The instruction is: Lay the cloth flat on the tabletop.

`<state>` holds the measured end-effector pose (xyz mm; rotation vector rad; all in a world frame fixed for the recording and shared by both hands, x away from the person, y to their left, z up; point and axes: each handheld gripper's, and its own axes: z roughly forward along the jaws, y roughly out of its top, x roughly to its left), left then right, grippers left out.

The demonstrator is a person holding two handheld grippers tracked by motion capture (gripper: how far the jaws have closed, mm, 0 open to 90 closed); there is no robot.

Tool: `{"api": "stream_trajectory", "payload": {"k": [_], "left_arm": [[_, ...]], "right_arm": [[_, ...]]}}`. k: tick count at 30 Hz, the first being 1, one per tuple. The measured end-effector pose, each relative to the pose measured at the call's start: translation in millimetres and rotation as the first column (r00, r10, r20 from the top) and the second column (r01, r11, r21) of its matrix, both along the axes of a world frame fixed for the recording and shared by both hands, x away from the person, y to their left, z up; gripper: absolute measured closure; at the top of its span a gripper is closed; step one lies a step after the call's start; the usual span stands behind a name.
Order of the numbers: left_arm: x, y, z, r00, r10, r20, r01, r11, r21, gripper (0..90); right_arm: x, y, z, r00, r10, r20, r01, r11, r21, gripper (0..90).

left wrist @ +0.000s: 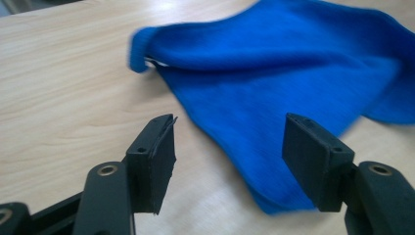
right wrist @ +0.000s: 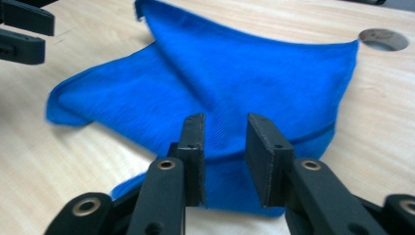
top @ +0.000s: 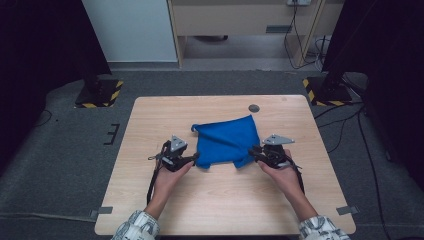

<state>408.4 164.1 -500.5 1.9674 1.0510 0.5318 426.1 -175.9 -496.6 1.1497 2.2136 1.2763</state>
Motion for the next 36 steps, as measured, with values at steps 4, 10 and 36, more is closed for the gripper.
{"api": "stream_trajectory", "payload": {"k": [4,10,36], "left_arm": [[-16.4,-8.3,-5.5,0.9998,-0.021,0.001,0.021,0.9993,0.03,38.0],[-29.2,-9.5,-3.2,0.9992,-0.033,0.021,0.033,0.9994,0.004,38.7],[-27.9,-16.0,-6.0,0.9983,-0.057,0.015,0.057,0.9984,-0.002,39.2]], "right_arm": [[-17.1,1.6,-1.4,0.9996,0.027,-0.006,-0.027,1.0,0.001,72.0],[-33.8,5.1,-0.3,0.9984,0.054,-0.015,-0.054,0.999,0.01,67.9],[-32.8,34.3,-17.9,0.9954,0.04,-0.088,-0.043,0.998,-0.041,79.8]]}}
